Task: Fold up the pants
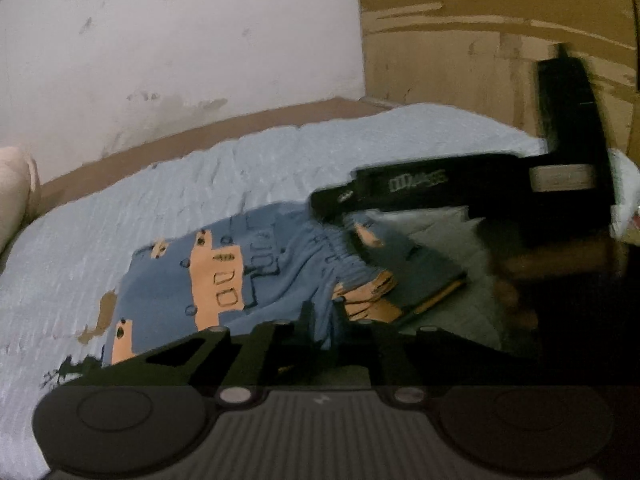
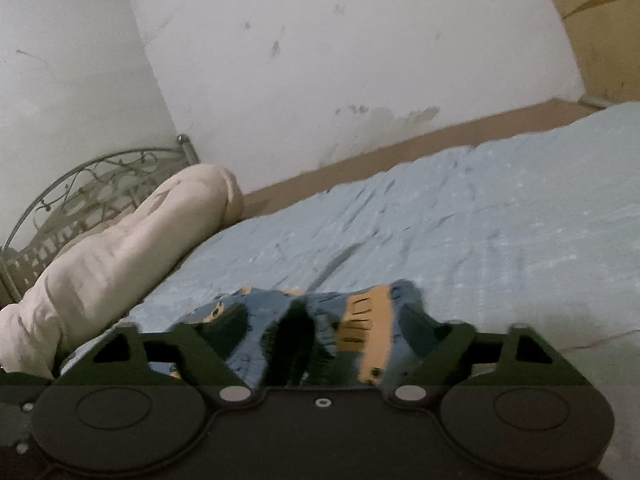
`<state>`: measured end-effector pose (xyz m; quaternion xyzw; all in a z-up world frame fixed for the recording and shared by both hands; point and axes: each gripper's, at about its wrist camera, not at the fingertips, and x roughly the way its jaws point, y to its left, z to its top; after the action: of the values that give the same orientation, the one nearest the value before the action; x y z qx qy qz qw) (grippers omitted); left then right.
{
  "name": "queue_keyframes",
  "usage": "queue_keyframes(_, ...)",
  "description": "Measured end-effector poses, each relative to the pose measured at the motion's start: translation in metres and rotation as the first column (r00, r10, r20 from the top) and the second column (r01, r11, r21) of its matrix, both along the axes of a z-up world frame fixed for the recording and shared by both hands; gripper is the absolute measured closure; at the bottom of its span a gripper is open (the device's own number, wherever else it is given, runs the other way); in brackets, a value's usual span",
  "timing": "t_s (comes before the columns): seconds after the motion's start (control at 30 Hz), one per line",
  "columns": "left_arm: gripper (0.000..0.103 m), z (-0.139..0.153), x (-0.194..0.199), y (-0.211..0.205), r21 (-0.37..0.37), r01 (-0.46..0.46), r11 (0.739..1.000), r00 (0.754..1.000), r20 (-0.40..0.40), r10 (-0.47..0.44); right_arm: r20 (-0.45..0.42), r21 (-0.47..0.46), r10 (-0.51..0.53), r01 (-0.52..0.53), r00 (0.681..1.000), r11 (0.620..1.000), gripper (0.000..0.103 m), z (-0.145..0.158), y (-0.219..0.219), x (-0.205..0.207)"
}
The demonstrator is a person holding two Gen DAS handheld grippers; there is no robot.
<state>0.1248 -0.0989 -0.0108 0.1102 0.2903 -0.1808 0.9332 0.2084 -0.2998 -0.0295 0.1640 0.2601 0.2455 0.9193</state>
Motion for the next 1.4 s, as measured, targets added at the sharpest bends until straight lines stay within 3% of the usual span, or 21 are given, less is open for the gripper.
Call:
queue_keyframes(0.07,0.099,0.002,-0.001,-0.001,0.001,0.016,1.0,1.0,0.011,-0.016,-0.037,0.029,0.015,-0.014,0.999,0.999,0.061,-0.004,0.004,0.007)
queue_keyframes(0.2,0.101,0.004,-0.002,-0.001,-0.012,0.014,1.0,1.0,0.021,-0.014,-0.069,0.081,0.018,-0.012,0.997,0.997,0.088,-0.003,0.0,0.01)
queue_keyframes(0.47,0.101,0.015,-0.007,-0.017,-0.054,0.082,0.995,0.996,0.046,-0.08,0.009,0.056,-0.049,0.049,0.999,0.997,0.09,0.023,-0.02,-0.006)
queue_keyframes(0.6,0.101,0.003,-0.001,-0.026,-0.036,0.101,0.994,0.995,0.007,-0.101,-0.03,-0.003,-0.092,0.092,0.995,0.996,0.089,0.011,-0.024,-0.007)
queue_keyframes(0.77,0.096,0.0,-0.002,-0.019,-0.072,0.101,0.992,0.995,-0.015,-0.102,-0.071,-0.057,-0.135,0.131,0.988,0.99,0.07,-0.007,-0.023,-0.013)
queue_keyframes(0.83,0.087,0.003,-0.004,-0.012,-0.088,0.099,0.991,0.995,-0.007,-0.1,-0.065,-0.065,-0.14,0.136,0.988,0.989,0.067,-0.009,-0.022,-0.015)
queue_keyframes(0.87,0.073,0.005,-0.005,-0.009,-0.097,0.094,0.991,0.996,-0.001,-0.094,-0.058,-0.079,-0.15,0.145,0.987,0.986,0.06,-0.008,-0.022,-0.017)
queue_keyframes(0.9,0.053,0.008,-0.007,-0.004,-0.107,0.076,0.991,0.997,0.01,-0.076,-0.05,-0.094,-0.162,0.157,0.985,0.983,0.055,-0.007,-0.02,-0.019)
queue_keyframes(0.97,0.034,0.015,-0.006,0.003,-0.127,0.022,0.992,0.999,0.032,-0.018,-0.03,-0.122,-0.185,0.18,0.982,0.976,0.029,-0.004,-0.017,-0.023)
queue_keyframes(1.03,0.024,0.022,-0.005,0.015,-0.153,-0.054,0.987,0.997,0.046,0.061,-0.009,-0.132,-0.203,0.201,0.979,0.971,0.017,-0.001,-0.017,-0.026)
queue_keyframes(1.1,0.007,0.026,0.0,0.026,-0.172,-0.14,0.975,0.987,0.052,0.151,0.007,-0.143,-0.209,0.208,0.978,0.968,0.009,0.002,-0.013,-0.026)
queue_keyframes(1.13,0.005,0.026,0.003,0.032,-0.178,-0.205,0.962,0.974,0.056,0.218,0.012,-0.151,-0.207,0.207,0.978,0.967,0.003,0.003,-0.01,-0.026)
queue_keyframes(1.2,0.003,0.024,0.01,0.04,-0.172,-0.286,0.943,0.954,0.041,0.297,0.015,-0.168,-0.198,0.198,0.98,0.966,0.001,0.002,-0.004,-0.027)
queue_keyframes(1.4,0.001,-0.004,0.03,0.062,-0.073,-0.429,0.9,0.901,-0.109,0.42,-0.001,-0.246,-0.198,0.192,0.98,0.95,0.001,-0.012,0.002,-0.035)
